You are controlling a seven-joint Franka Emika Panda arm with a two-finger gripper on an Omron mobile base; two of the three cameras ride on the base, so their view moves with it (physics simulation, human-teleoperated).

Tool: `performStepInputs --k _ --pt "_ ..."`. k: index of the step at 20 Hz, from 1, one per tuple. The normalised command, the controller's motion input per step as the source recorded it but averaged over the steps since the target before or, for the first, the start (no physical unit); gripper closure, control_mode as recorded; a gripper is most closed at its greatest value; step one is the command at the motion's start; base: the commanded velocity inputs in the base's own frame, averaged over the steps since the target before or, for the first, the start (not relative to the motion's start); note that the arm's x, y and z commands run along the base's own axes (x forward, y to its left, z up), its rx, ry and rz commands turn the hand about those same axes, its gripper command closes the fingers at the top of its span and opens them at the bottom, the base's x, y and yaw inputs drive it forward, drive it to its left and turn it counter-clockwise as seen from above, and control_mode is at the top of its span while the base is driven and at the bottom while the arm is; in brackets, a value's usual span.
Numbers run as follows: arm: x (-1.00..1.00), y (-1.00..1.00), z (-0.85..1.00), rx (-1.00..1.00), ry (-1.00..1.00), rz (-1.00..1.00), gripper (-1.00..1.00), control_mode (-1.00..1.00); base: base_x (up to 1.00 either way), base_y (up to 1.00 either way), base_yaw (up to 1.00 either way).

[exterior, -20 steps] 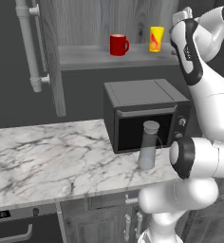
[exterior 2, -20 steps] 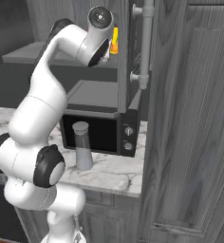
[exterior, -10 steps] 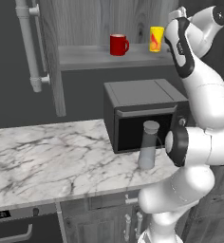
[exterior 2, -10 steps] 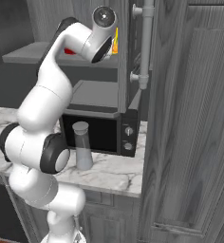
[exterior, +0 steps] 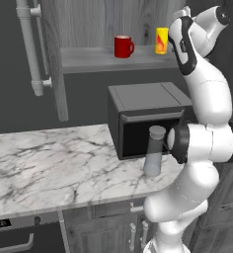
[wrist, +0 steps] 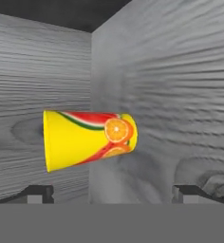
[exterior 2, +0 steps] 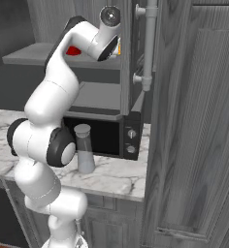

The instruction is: There is a tray on the dining counter. Grab the cup, mug, and pitcher and place them on the tray. The pitcher may be placed next to the tray if it cannot fit the tray.

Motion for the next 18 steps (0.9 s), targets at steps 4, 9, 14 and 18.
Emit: performStepInputs --k 4,9,14,18 --pt "0.28 -0.04 0.08 0.00 0.00 0.00 -1.00 -1.00 0.00 0.00 0.00" --pt "0.33 -0.01 0.07 0.00 0.00 0.00 -1.00 -1.00 0.00 0.00 0.00" --pt "0.28 -0.02 0.00 0.00 0.00 0.00 -1.00 -1.00 0.00 0.00 0.00" --pt "0.23 -0.14 0.02 0.00 0.00 0.00 -1.00 -1.00 0.00 0.00 0.00"
